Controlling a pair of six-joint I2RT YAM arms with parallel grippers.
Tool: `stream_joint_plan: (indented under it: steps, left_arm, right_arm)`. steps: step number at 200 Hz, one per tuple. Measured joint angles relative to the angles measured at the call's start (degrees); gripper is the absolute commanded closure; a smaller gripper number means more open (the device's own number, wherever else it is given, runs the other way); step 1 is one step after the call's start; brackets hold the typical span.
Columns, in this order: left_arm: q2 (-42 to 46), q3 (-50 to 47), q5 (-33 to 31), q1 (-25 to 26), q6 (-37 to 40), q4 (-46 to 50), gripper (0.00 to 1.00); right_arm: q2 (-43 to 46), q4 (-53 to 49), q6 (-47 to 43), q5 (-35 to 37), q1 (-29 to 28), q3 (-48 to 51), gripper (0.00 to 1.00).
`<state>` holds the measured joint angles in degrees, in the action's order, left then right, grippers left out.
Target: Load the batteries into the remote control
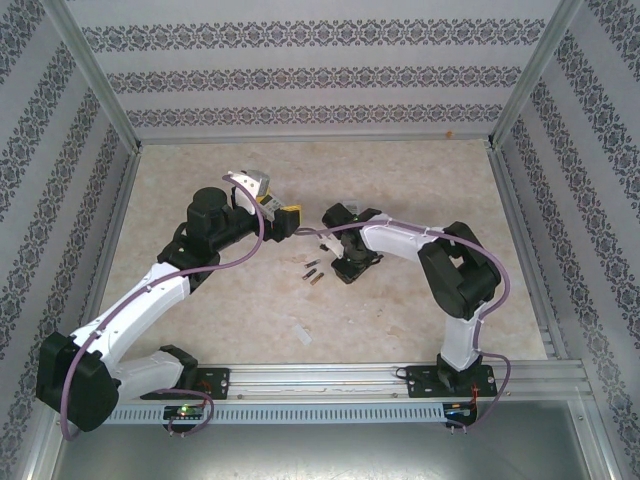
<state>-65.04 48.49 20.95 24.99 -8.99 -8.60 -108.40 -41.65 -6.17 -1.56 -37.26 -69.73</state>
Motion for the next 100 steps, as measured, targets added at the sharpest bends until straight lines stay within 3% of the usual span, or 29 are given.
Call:
stream_joint_plan:
  steps: [25,51,81,100]
  left_arm:
    - [-0.17,0.00,0.02,0.00,0.00,0.00,0.00]
    - [-0.22,0.00,0.00,0.00,0.00,0.00,0.00]
    - [-0.48,0.00,-0.02,0.00,-0.33,-0.02,0.00]
    - [-1.75,0.00,0.02,0.00,-1.01,-0.07,0.00]
  right_arm:
    - [0.13,0.09,1.14,-0.90,0.02,-0.04,0.84]
    - [5.25,1.36,5.20,-6.23,2.05,0.24,0.86]
    - [18.67,10.38,18.01,-11.39,11.28,2.56,0.87]
    - [20.57,14.08,24.46,-10.95,16.15,2.21,0.85]
